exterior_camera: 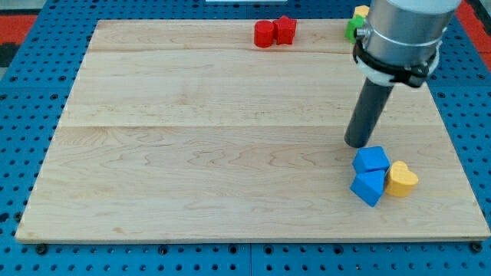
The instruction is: Make the triangle shape with the yellow hexagon and green blocks
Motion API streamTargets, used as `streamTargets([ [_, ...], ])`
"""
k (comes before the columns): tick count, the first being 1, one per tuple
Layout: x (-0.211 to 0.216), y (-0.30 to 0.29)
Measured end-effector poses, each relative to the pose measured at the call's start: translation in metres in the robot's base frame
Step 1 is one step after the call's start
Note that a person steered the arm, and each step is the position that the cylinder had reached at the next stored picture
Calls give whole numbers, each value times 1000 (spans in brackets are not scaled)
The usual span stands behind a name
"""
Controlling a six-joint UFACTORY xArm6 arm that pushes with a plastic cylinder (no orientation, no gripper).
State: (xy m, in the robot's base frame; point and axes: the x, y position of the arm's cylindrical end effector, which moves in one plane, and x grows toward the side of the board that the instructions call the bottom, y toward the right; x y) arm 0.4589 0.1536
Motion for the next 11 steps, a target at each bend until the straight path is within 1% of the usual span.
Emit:
streamTargets([
  [1, -56, 1],
  [2, -106, 48],
  [3, -111, 103],
  [4, -156, 188],
  [5, -175, 191],
  [6, -263, 137],
  [7, -268, 119],
  [8, -268, 119],
  [9, -258, 50],
  [10, -229, 14],
  [11, -211, 75],
])
